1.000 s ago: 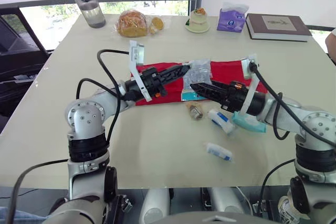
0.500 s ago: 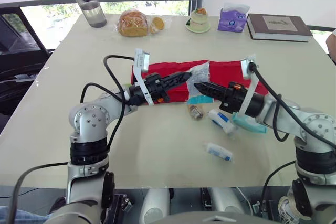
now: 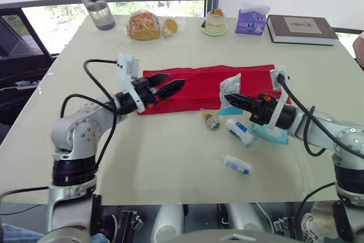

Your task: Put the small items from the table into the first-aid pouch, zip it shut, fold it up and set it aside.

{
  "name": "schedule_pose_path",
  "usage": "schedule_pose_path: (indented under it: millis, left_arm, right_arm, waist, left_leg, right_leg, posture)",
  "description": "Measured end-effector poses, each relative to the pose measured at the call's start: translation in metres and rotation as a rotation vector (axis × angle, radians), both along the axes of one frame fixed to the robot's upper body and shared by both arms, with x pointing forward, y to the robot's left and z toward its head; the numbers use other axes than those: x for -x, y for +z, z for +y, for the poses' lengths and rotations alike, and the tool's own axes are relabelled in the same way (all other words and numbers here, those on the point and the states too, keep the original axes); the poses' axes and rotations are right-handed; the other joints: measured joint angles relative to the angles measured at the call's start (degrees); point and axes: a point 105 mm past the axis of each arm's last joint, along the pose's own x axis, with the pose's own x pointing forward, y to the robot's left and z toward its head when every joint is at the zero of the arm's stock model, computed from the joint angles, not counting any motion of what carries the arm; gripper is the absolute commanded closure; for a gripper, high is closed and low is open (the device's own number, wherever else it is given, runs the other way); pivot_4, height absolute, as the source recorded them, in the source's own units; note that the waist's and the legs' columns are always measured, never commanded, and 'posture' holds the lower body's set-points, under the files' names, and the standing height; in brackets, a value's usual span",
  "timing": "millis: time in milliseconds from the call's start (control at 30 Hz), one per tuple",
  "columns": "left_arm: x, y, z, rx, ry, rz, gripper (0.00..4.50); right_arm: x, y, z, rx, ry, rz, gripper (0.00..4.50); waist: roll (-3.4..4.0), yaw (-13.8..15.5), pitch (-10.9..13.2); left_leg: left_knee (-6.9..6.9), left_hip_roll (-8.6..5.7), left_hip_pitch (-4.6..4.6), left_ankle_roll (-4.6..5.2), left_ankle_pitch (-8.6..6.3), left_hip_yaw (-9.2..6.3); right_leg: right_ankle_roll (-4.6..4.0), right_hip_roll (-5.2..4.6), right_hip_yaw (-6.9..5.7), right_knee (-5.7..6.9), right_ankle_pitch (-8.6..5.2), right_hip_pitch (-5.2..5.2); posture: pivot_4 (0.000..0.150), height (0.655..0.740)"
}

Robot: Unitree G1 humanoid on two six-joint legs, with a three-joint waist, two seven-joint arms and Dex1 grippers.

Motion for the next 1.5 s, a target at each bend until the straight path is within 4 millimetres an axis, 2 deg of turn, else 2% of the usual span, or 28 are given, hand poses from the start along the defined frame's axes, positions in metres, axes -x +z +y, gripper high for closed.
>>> schedule_pose_path:
  millis: [67, 100, 167, 233, 400, 700, 900, 1033, 1067, 1133, 1233, 1267, 1300, 1367, 1400, 1500]
  left_arm:
    - [-0.004, -0.022, 0.027, -0.255, 0.073, -0.032, 0.08]
    - [-0.005, -0.038, 0.047, -0.447, 0.097, -0.039, 0.08]
    - [-0.006, -0.046, 0.053, -0.525, 0.091, -0.05, 0.08]
    - [-0.005, -0.06, 0.052, -0.717, -0.002, -0.097, 0.08]
    - [-0.022, -0.053, 0.035, -0.905, -0.108, -0.292, 0.08]
    - [-0.031, -0.054, 0.002, -0.889, -0.12, -0.427, 0.08]
    - [-0.037, -0.055, -0.005, -0.906, -0.06, -0.489, 0.08]
    - [-0.039, -0.055, -0.003, -0.948, -0.009, -0.542, 0.08]
    - [-0.039, -0.055, -0.001, -0.957, 0.01, -0.55, 0.46]
    - [-0.039, -0.056, -0.001, -0.964, 0.013, -0.549, 0.71]
    - [-0.035, -0.064, 0.003, -0.986, 0.012, -0.534, 2.27]
    - [-0.034, -0.067, 0.004, -0.99, 0.01, -0.529, 2.62]
    - [-0.032, -0.07, 0.005, -0.99, 0.007, -0.519, 3.33]
    - [-0.032, -0.067, 0.005, -0.972, 0.021, -0.522, 3.94]
    - [-0.033, -0.065, 0.007, -0.964, 0.029, -0.524, 4.46]
    - [-0.032, -0.064, 0.008, -0.954, 0.029, -0.515, 4.46]
  right_arm:
    - [-0.002, 0.001, -0.005, 0.001, -0.023, -0.011, 4.5]
    - [-0.005, -0.001, -0.008, 0.004, -0.039, -0.01, 4.5]
    - [-0.006, -0.002, -0.01, 0.006, -0.048, -0.008, 4.5]
    - [-0.007, -0.003, -0.01, 0.007, -0.047, -0.01, 4.5]
    - [-0.008, -0.004, -0.008, 0.006, -0.044, -0.017, 4.5]
    - [-0.007, -0.009, -0.012, 0.018, -0.072, -0.009, 4.5]
    - [-0.006, -0.009, -0.012, 0.01, -0.084, -0.016, 4.5]
    - [-0.005, -0.008, -0.01, 0.0, -0.096, -0.022, 4.5]
    - [-0.005, -0.01, -0.011, 0.003, -0.102, -0.017, 4.5]
    - [-0.005, -0.01, -0.011, 0.004, -0.105, -0.017, 4.5]
    - [-0.006, -0.012, -0.011, 0.006, -0.111, -0.017, 4.5]
    - [-0.006, -0.012, -0.011, 0.006, -0.112, -0.017, 4.5]
    - [-0.006, -0.012, -0.011, 0.004, -0.113, -0.016, 4.5]
    - [-0.006, -0.012, -0.011, 0.003, -0.114, -0.016, 4.5]
    - [-0.006, -0.013, -0.011, 0.003, -0.115, -0.016, 4.5]
    - [-0.006, -0.013, -0.01, -0.003, -0.114, -0.015, 4.5]
  waist:
    - [0.0, -0.1, 0.0]
    - [0.01, 0.0, 0.0]
    - [0.02, 0.2, 0.0]
    - [0.02, 0.6, 0.0]
    - [0.04, 1.4, 0.0]
    - [0.08, 1.4, 0.0]
    - [0.08, 0.5, 0.0]
    - [0.08, 0.2, 0.0]
    - [0.08, 0.1, 0.0]
    - [0.08, 0.1, 0.0]
    - [0.08, 0.0, 0.0]
    - [0.08, 0.0, 0.0]
    - [0.08, 0.0, 0.0]
    - [0.08, 0.1, 0.0]
    - [0.08, 0.1, 0.0]
    - [0.09, 0.1, 0.0]
  left_leg:
    - [-0.09, 0.01, 0.04, 0.0, 0.0, 0.06]
    - [-0.1, 0.03, 0.02, 0.0, 0.0, 0.07]
    - [-0.1, 0.05, -0.02, 0.0, 0.0, 0.09]
    - [-0.11, 0.02, -0.09, 0.01, 0.0, 0.05]
    - [-0.08, 0.03, -0.07, 0.03, 0.0, 0.13]
    - [-0.08, 0.04, -0.12, 0.03, 0.0, 0.09]
    - [-0.04, 0.04, -0.1, 0.03, 0.0, 0.03]
    - [-0.03, 0.05, -0.04, 0.03, 0.0, 0.0]
    - [-0.02, 0.05, -0.02, 0.03, 0.0, 0.0]
    - [-0.01, 0.05, -0.01, 0.03, 0.0, 0.02]
    - [-0.01, 0.08, 0.01, 0.03, 0.01, 0.02]
    - [-0.01, 0.08, 0.01, 0.03, 0.01, 0.02]
    - [-0.01, 0.08, 0.01, 0.03, 0.01, 0.01]
    - [0.0, 0.08, 0.01, 0.03, 0.01, 0.01]
    - [0.0, 0.08, 0.01, 0.03, 0.01, 0.02]
    - [0.0, 0.06, 0.0, 0.03, 0.0, 0.02]
  right_leg:
    - [-0.01, -0.01, 0.06, -0.05, 0.0, -0.01]
    - [-0.02, -0.04, 0.05, -0.06, 0.0, -0.05]
    - [-0.02, -0.09, 0.04, -0.06, 0.0, -0.07]
    - [-0.03, -0.13, 0.02, -0.19, 0.0, -0.05]
    - [0.0, -0.18, -0.01, -0.23, 0.02, 0.0]
    - [0.02, -0.14, -0.05, -0.22, 0.03, 0.0]
    - [0.09, -0.12, -0.07, -0.16, 0.07, 0.01]
    - [0.11, -0.12, -0.02, -0.11, 0.08, 0.02]
    - [0.11, -0.12, -0.01, -0.03, 0.08, 0.01]
    - [0.11, -0.11, -0.02, 0.01, 0.08, 0.01]
    - [0.11, -0.1, 0.0, 0.03, 0.08, 0.0]
    - [0.11, -0.1, -0.01, 0.03, 0.08, 0.01]
    - [0.1, -0.1, 0.0, 0.03, 0.08, 0.01]
    - [0.1, -0.11, -0.01, 0.03, 0.08, 0.01]
    - [0.1, -0.11, 0.0, 0.03, 0.08, 0.01]
    - [0.1, -0.11, 0.02, 0.03, 0.08, 0.01]
  posture:
    - [0.15, 0.74]
    - [0.15, 0.74]
    - [0.15, 0.74]
    - [0.15, 0.74]
    - [0.15, 0.74]
    - [0.15, 0.74]
    - [0.15, 0.74]
    - [0.15, 0.74]
    - [0.15, 0.74]
    - [0.15, 0.74]
    - [0.15, 0.74]
    - [0.15, 0.74]
    - [0.15, 0.74]
    - [0.15, 0.74]
    - [0.15, 0.74]
    - [0.15, 0.74]
